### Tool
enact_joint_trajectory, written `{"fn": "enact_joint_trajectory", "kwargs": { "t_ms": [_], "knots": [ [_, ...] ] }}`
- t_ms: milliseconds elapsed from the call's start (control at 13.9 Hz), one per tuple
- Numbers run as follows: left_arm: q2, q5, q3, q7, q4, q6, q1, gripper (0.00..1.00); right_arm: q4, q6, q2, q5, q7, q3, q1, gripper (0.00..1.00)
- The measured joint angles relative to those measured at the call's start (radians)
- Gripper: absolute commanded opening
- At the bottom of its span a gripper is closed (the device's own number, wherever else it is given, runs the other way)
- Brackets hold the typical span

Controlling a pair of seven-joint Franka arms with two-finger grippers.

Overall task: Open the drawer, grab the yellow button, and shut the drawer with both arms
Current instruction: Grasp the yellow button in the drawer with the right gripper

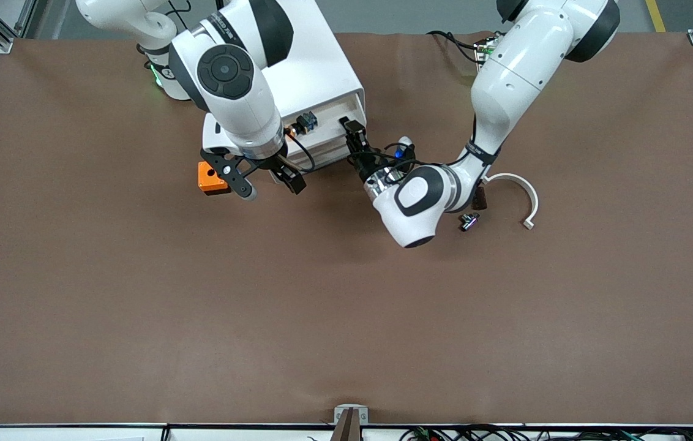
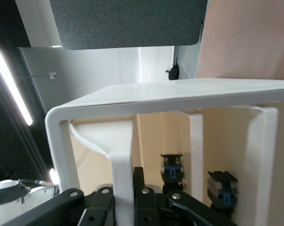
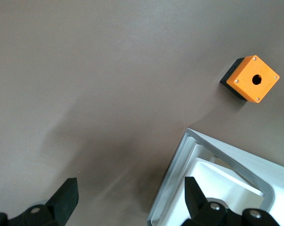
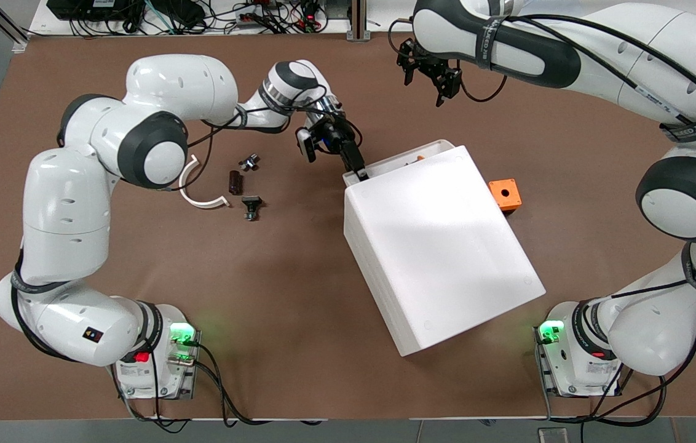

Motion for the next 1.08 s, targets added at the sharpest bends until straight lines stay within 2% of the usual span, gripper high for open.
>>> {"fn": "enact_joint_trajectory", "kwargs": {
  "t_ms": [502, 646, 717, 789, 861, 1076],
  "knots": [
    [0.0, -0.004, 0.006, 0.009, 0.007, 0.004, 0.086, 0.11, 0.001, 0.001, 0.0, 0.0, 0.058, 0.0, 0.047, 1.0],
    [0.0, -0.004, 0.006, 0.009, 0.008, 0.005, 0.086, 0.2, 0.001, 0.001, 0.0, 0.0, 0.073, 0.0, 0.065, 1.0],
    [0.0, -0.004, 0.006, 0.009, 0.008, 0.005, 0.086, 0.45, 0.001, 0.001, 0.0, 0.0, 0.08, 0.0, 0.074, 1.0],
    [0.0, -0.004, 0.006, 0.01, 0.008, 0.006, 0.086, 0.64, 0.001, 0.0, 0.001, 0.0, 0.093, 0.0, 0.082, 1.0],
    [0.0, -0.004, 0.006, 0.01, 0.008, 0.007, 0.086, 0.99, 0.0, 0.0, 0.004, 0.0, 0.104, 0.0, 0.091, 1.0],
    [0.0, -0.004, 0.009, 0.047, 0.009, 0.027, 0.09, 1.0, -0.003, -0.001, 0.02, 0.0, 0.129, 0.0, 0.119, 1.0]
  ]
}}
